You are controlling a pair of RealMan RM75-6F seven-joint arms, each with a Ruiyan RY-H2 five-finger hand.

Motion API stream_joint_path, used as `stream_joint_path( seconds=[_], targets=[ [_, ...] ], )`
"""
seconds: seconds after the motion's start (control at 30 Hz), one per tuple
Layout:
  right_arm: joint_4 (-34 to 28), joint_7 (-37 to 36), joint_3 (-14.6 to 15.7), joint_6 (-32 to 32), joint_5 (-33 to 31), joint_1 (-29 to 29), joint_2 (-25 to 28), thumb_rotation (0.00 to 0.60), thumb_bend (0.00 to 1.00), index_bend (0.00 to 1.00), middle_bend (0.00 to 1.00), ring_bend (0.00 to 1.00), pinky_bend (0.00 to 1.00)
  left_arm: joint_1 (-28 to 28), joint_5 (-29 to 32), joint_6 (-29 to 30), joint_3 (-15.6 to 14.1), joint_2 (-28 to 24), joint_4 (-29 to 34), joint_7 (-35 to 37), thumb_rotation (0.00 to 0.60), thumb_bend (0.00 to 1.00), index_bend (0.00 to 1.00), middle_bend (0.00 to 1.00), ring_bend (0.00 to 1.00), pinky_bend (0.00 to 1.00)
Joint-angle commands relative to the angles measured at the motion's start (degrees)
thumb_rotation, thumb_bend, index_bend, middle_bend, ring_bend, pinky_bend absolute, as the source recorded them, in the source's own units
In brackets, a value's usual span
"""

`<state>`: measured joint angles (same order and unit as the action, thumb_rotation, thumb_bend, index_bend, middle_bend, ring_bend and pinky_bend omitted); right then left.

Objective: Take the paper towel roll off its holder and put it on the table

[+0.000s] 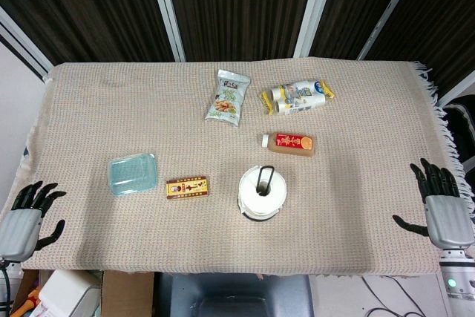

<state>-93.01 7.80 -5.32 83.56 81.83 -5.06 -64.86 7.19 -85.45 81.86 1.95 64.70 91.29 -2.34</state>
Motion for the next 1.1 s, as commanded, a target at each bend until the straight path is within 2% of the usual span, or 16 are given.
stream_joint_path(
  seconds=[0.03, 0.17, 0.33, 0.63, 0.83, 1.1],
  targets=[
    [0.31, 0.00, 0.51, -0.64, 0.44, -0.17, -0.21, 0.600, 0.00, 0.01, 0.00, 0.00, 0.00, -0.25, -0.52, 0.48, -0.31, -0.44, 0.43, 0.11, 0.600, 0.42, 0.26, 0.14, 0.06, 0.10],
    [0.31, -1.57, 0.82, -1.24, 0.73, -0.29, -0.11, 0.600, 0.00, 0.01, 0.00, 0.00, 0.00, -0.47, -0.95, 1.07, -0.44, -0.59, 0.66, 0.22, 0.600, 0.42, 0.26, 0.14, 0.06, 0.10],
    [-0.06, -7.48, 0.55, -3.50, -0.04, -1.02, 0.00, 0.600, 0.00, 0.01, 0.00, 0.00, 0.02, -0.15, -1.01, 0.85, -0.22, -0.58, 0.46, 1.04, 0.600, 0.42, 0.26, 0.14, 0.06, 0.11],
    [2.17, -18.38, -0.99, -13.56, 0.56, -7.98, -2.74, 0.600, 0.00, 0.00, 0.00, 0.00, 0.06, -0.57, -4.11, 2.45, -1.42, -0.95, 0.67, 1.70, 0.600, 0.42, 0.26, 0.15, 0.06, 0.12],
    [3.56, -29.52, -2.81, -20.61, -0.32, -12.97, -4.84, 0.600, 0.00, 0.00, 0.00, 0.00, 0.08, -0.77, -5.32, 3.57, -1.59, -0.92, 0.41, 2.48, 0.600, 0.42, 0.26, 0.15, 0.06, 0.13],
    [5.42, -31.75, -3.12, -27.27, -0.18, -18.62, -7.79, 0.600, 0.00, 0.00, 0.00, 0.00, 0.07, -0.90, -5.59, 3.88, -1.74, -1.11, 0.29, 3.17, 0.600, 0.42, 0.26, 0.15, 0.06, 0.14]
  ],
)
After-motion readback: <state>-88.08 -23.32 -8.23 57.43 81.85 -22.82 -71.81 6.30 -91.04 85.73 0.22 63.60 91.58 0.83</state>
